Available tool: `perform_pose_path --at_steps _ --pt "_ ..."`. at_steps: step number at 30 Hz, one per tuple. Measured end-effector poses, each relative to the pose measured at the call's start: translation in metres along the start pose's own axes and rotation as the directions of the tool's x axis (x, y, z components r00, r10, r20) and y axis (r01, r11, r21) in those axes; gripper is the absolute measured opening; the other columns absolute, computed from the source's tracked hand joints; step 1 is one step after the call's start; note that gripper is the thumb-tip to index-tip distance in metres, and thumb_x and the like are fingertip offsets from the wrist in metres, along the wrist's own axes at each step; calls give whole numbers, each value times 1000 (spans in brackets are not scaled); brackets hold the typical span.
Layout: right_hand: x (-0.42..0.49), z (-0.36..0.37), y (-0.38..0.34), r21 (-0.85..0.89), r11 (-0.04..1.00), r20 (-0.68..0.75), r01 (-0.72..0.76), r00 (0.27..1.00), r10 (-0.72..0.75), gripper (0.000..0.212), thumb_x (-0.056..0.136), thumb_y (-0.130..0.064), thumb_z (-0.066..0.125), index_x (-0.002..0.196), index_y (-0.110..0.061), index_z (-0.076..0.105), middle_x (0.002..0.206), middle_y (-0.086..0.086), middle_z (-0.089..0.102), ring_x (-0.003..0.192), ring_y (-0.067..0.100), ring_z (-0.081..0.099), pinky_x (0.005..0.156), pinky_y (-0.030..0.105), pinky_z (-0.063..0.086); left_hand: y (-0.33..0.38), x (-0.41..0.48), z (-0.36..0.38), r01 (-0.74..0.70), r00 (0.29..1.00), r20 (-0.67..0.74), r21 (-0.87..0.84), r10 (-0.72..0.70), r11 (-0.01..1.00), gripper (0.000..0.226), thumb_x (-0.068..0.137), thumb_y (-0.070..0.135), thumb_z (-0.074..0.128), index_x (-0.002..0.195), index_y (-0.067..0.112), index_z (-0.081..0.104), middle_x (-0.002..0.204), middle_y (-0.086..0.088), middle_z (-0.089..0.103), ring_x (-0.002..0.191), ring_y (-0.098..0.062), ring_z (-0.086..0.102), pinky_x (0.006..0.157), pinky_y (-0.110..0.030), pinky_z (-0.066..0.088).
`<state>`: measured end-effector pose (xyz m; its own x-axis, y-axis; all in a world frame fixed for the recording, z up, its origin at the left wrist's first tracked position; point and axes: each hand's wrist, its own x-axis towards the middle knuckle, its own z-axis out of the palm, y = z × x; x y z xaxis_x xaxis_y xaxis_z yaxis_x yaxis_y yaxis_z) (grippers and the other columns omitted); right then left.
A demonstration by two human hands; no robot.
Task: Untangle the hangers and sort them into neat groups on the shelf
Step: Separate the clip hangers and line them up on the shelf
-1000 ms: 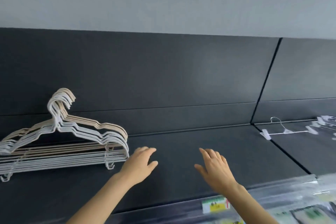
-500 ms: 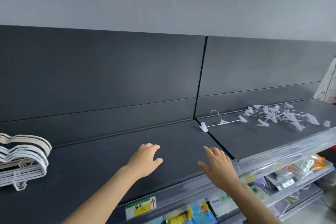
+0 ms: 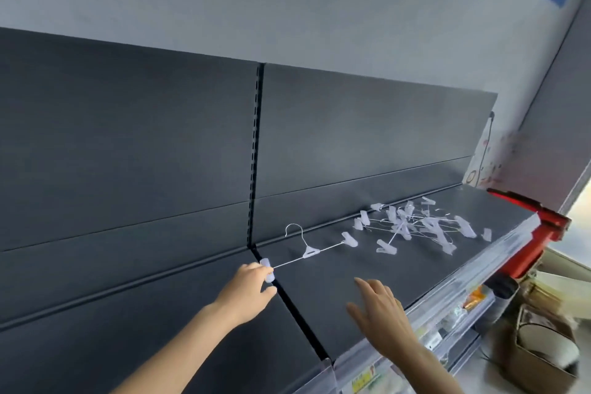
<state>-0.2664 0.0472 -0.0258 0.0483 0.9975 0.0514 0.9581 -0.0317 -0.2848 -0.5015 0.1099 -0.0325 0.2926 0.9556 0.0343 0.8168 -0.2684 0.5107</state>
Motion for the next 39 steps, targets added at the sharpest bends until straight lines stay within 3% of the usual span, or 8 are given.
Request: perform_pose_path --at_steps 10,15,22,27,32,35,37,39 --pt "78 -3 101 89 989 -15 -116 993 118 53 92 -40 44 139 -17 33 137 4 41 130 23 36 105 35 33 23 99 51 33 999 15 69 -35 997 38 94 29 40 131 21 45 132 8 47 125 -12 38 99 -33 31" --pt "129 -14 156 81 995 -13 -51 999 52 50 93 -38 45 137 -16 36 135 6 44 127 24 38 101 34 37 39 138 75 81 996 -49 40 -79 996 27 93 22 43 115 14 56 120 0 54 116 -19 45 93 -32 41" --pt "191 -27 225 101 990 78 99 991 -107 50 93 -36 45 137 -16 36 135 5 43 128 24 37 102 34 35 61 171 112 337 916 -226 -19 -332 941 36 92 19 48 127 17 52 120 1 58 113 -21 46 90 -31 42" --pt "227 -31 258 145 977 113 155 979 -172 45 93 -29 46 135 -15 40 132 7 45 127 25 39 103 34 35 94 183 142 307 898 -314 -52 -307 950 18 90 12 51 100 13 67 91 3 54 98 -21 51 75 -27 38" --pt "255 -31 271 192 962 85 194 973 -213 39 94 -24 46 131 -12 46 129 9 49 124 26 42 100 32 35 99 196 145 395 856 -371 21 -360 918 23 86 10 58 106 14 68 99 -6 63 96 -29 53 77 -33 43" --pt "272 -31 282 206 964 18 167 984 -174 34 93 -19 46 125 -9 51 126 10 52 119 28 46 97 34 38 104 202 143 441 840 -403 113 -365 890 36 66 5 78 100 14 71 91 -15 64 83 -39 56 67 -38 49" --pt "284 -33 291 190 973 -46 134 991 -128 32 92 -15 46 121 -6 54 124 13 53 117 31 47 96 37 39 115 210 144 403 849 -437 175 -296 898 42 54 3 84 93 12 71 85 -16 62 74 -39 58 61 -40 52" --pt "297 -38 301 120 988 -85 101 992 -91 33 91 -14 46 122 -7 53 127 12 52 118 32 44 97 39 37 140 222 146 315 858 -470 159 -208 936 28 67 9 77 95 10 69 91 -12 62 81 -35 58 69 -39 50"
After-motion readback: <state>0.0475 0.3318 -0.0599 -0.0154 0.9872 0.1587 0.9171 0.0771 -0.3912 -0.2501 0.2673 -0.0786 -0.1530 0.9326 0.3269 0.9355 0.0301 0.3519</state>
